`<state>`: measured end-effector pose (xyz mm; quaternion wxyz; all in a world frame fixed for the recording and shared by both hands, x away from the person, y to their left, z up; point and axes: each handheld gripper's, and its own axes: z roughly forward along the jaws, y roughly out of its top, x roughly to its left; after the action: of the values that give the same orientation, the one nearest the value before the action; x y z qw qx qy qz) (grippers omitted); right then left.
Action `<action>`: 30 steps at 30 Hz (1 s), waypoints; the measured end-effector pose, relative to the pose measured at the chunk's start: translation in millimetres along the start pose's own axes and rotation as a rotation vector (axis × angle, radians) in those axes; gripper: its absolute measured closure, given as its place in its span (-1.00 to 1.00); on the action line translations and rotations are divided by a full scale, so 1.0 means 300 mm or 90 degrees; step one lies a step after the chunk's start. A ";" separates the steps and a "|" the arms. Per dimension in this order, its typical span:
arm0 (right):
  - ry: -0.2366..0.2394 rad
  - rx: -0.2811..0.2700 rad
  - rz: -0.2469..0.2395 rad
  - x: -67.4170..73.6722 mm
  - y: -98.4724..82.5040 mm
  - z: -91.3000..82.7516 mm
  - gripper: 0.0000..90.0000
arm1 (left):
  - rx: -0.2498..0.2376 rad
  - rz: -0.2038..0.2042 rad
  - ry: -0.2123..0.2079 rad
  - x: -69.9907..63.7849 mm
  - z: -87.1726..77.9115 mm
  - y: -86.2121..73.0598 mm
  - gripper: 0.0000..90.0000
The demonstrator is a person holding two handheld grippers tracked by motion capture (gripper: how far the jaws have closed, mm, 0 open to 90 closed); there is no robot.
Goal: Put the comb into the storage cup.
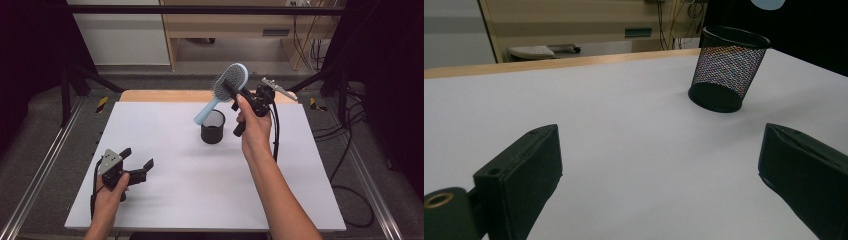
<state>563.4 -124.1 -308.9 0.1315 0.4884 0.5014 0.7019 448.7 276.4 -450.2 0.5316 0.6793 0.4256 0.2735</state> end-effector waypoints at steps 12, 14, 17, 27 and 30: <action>-0.011 -0.016 0.006 -0.027 0.010 0.008 0.17 | 0.000 0.002 0.001 0.001 0.000 0.000 -0.91; -0.013 -0.015 0.005 -0.027 0.011 0.008 0.17 | 0.000 0.002 0.000 0.001 0.000 0.000 -0.91; -0.015 -0.016 0.008 -0.032 0.012 0.010 0.17 | 0.000 0.002 0.000 0.001 0.000 0.000 -0.91; -0.017 -0.032 0.020 -0.046 0.018 0.013 0.17 | 0.001 0.005 -0.002 -0.002 0.001 0.000 -0.91; -0.019 -0.033 0.020 -0.049 0.018 0.014 0.17 | 0.000 0.005 -0.002 -0.001 0.001 0.000 -0.91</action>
<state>575.7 -134.2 -312.6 0.1405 0.5029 0.4733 0.7095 448.8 275.9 -450.3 0.5311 0.6816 0.4219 0.2744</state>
